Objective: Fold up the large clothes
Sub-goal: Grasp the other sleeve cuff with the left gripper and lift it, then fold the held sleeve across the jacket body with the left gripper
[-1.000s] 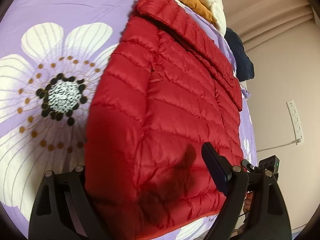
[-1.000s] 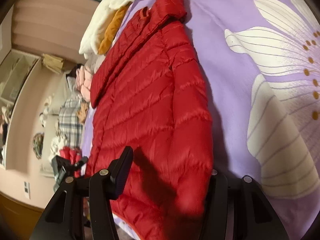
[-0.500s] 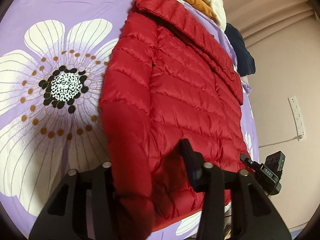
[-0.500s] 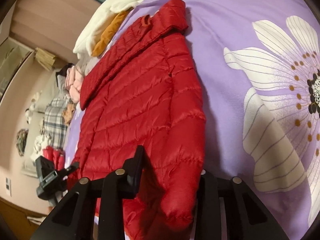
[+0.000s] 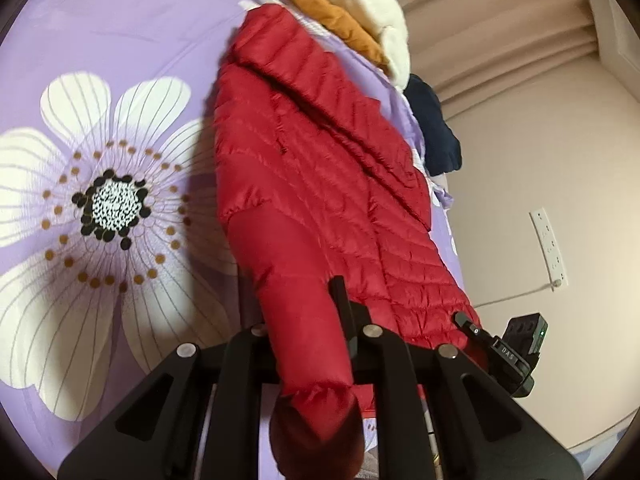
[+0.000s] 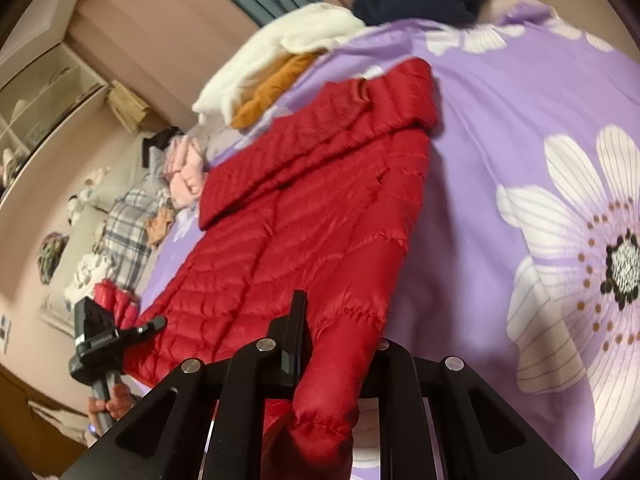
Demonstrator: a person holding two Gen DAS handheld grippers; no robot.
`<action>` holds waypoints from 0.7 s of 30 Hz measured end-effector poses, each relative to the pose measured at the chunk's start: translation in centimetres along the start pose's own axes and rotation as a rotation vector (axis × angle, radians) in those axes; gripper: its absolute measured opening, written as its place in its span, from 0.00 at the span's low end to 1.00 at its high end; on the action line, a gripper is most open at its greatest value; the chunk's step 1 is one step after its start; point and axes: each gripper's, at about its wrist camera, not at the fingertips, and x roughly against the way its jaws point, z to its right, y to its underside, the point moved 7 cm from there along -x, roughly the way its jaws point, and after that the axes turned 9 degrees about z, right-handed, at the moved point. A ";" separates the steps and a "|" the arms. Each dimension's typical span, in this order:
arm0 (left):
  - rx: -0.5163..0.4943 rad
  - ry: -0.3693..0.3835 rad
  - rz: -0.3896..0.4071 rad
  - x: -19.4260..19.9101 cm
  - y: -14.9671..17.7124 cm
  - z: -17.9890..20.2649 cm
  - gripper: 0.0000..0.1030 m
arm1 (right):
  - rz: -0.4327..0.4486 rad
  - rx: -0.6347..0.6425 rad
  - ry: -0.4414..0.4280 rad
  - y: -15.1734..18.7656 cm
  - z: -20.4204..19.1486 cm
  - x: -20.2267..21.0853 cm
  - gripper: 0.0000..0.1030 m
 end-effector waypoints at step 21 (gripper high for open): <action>-0.205 0.094 0.057 6.5 -0.1 6.8 0.13 | 0.087 0.200 -0.189 -1.8 -5.6 6.3 0.16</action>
